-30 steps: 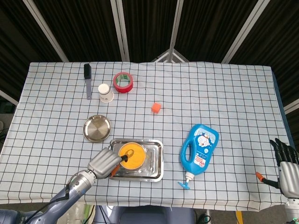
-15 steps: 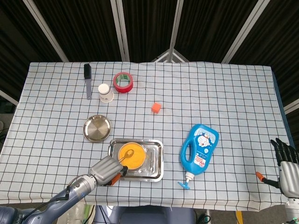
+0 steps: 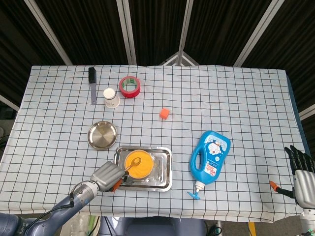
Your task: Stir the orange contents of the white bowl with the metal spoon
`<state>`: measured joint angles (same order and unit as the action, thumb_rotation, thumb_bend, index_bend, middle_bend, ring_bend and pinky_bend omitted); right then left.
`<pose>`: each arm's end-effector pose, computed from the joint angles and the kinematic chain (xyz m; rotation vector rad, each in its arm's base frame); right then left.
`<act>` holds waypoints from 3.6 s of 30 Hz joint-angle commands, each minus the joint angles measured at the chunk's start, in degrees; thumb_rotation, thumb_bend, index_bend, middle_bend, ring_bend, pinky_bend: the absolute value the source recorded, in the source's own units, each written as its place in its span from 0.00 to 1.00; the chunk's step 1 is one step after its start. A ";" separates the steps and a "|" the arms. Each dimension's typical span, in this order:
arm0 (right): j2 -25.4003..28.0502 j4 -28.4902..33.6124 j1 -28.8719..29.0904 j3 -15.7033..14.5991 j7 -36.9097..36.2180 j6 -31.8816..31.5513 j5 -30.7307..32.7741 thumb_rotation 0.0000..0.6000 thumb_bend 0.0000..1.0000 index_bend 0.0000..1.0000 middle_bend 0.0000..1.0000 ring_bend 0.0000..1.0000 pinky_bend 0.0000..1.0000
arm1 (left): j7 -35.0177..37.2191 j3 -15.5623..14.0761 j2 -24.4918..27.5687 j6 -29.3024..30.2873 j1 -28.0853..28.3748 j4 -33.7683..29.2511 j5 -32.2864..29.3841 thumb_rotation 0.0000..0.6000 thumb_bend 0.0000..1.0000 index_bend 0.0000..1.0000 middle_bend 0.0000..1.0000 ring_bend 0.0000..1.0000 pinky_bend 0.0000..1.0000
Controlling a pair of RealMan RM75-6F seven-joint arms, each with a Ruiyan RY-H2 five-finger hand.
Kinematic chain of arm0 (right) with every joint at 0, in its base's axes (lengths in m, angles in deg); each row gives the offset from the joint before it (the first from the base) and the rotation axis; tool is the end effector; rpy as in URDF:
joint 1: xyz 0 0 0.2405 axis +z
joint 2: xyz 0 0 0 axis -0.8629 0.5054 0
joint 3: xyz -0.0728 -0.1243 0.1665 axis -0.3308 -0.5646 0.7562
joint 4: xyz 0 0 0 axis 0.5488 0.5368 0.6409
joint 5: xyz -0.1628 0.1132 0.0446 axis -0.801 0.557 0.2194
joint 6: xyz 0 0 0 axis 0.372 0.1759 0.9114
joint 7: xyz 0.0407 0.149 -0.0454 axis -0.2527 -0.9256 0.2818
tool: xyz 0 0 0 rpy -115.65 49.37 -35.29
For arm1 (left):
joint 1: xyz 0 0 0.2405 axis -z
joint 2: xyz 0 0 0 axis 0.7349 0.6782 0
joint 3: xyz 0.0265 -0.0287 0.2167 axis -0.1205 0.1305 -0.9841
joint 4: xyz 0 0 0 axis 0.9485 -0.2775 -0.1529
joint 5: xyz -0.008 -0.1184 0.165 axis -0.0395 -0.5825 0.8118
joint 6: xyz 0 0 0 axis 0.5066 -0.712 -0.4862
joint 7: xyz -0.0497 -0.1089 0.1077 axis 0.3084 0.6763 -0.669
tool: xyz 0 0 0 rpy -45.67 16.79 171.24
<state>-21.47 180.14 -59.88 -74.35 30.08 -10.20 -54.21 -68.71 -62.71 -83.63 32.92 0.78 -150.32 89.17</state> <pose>-0.2872 -0.1725 0.1593 1.2214 -1.0436 0.9166 -0.0902 0.2138 -0.0166 -2.3213 -1.0022 -0.5574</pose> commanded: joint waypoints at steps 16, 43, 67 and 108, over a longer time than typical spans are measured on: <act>-0.16 -0.10 0.00 0.02 0.15 -0.05 -0.06 1.00 0.20 0.00 0.00 0.00 0.00 | 0.35 -2.15 0.82 3.06 1.84 1.43 -2.51 1.00 0.93 0.42 0.85 0.78 0.87; -0.11 0.37 -0.14 -0.34 0.32 -0.22 -0.67 1.00 0.20 0.00 0.00 0.00 0.00 | 0.72 -2.11 0.96 7.68 2.10 5.04 -5.79 1.00 0.91 0.42 0.85 0.78 0.87; -0.04 0.86 -0.01 -0.38 0.56 0.16 -0.51 1.00 0.20 0.00 0.00 0.00 0.00 | 13.62 0.89 8.20 23.90 -11.20 -0.32 6.01 1.00 0.18 0.45 0.99 0.94 0.99; 0.52 0.99 0.03 -0.39 -1.94 0.52 -0.54 1.00 0.20 0.00 0.00 0.00 0.00 | -21.01 14.43 -16.33 29.82 6.50 5.15 -27.54 1.00 0.45 0.46 1.00 0.98 1.00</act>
<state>-20.96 181.11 -59.85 -74.75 28.15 -9.68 -54.75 -89.66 -48.30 -99.83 62.79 7.15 -145.30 61.78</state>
